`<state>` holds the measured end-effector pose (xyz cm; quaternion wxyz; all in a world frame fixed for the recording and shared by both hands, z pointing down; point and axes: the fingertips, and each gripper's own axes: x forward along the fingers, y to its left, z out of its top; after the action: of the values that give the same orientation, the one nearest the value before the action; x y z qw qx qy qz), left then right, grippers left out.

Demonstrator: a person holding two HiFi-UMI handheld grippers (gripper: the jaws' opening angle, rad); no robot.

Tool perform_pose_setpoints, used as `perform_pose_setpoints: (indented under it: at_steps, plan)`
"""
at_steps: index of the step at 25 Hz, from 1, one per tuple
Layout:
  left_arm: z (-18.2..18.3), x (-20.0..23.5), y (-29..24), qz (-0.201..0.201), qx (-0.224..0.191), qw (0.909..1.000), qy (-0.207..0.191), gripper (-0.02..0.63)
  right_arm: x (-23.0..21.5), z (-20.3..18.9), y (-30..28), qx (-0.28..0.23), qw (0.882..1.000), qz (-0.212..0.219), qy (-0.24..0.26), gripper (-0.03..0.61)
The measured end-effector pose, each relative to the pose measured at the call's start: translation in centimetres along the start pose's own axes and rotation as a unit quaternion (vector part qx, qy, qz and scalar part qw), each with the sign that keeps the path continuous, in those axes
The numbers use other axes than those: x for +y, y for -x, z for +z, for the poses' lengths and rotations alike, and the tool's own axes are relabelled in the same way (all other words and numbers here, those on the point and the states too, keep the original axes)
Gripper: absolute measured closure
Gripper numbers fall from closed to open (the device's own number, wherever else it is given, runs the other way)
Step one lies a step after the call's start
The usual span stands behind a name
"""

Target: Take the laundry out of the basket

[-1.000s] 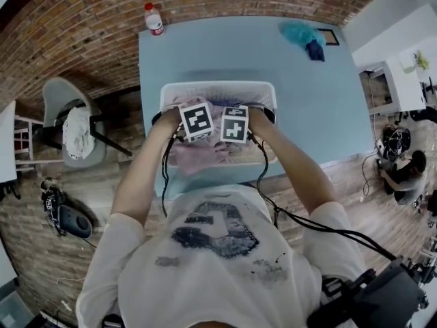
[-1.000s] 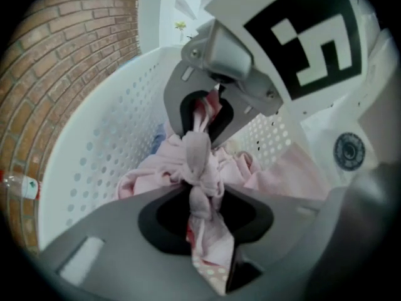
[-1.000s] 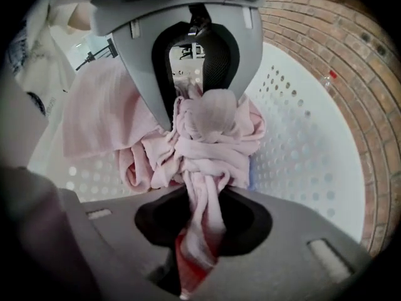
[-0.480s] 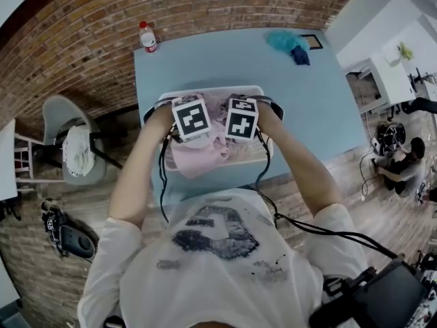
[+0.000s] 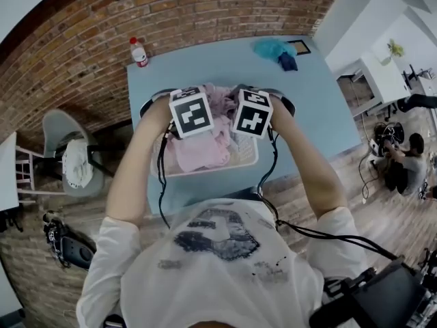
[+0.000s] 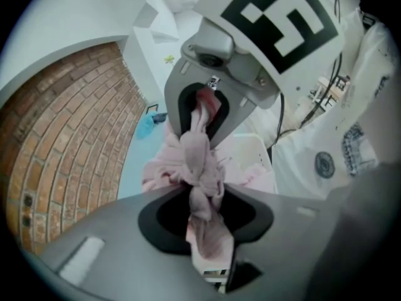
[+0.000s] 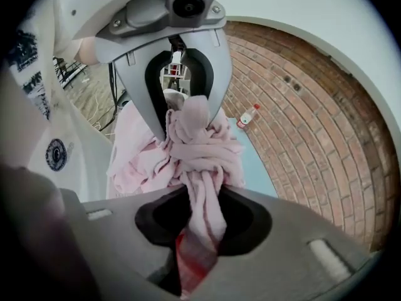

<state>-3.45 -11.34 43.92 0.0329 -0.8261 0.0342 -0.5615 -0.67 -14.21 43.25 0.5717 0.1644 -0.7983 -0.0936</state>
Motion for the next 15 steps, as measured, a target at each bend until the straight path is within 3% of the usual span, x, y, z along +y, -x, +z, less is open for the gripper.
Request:
perform_pose_setpoints:
  at_steps: [2, 5, 7, 15]
  plan:
    - [2.0, 0.7, 0.4, 0.015, -0.002, 0.9999, -0.006, 0.497, -0.9, -1.3, 1.3, -0.006, 1.0, -0.011, -0.002, 0.465]
    - [5.8, 2.9, 1.7, 0.076, 0.008, 0.9968, -0.025, 0.497, -2.4, -4.0, 3.1, -0.013, 1.0, -0.024, -0.002, 0.465]
    - [8.4, 3.5, 1.6, 0.094, 0.012, 0.9951, -0.027, 0.497, -3.3, -6.2, 4.5, -0.017, 0.999, -0.032, -0.001, 0.465]
    - [18.6, 2.4, -2.2, 0.067, -0.003, 0.9976, -0.017, 0.497, -6.0, -15.3, 8.7, -0.026, 0.999, -0.045, 0.001, 0.465]
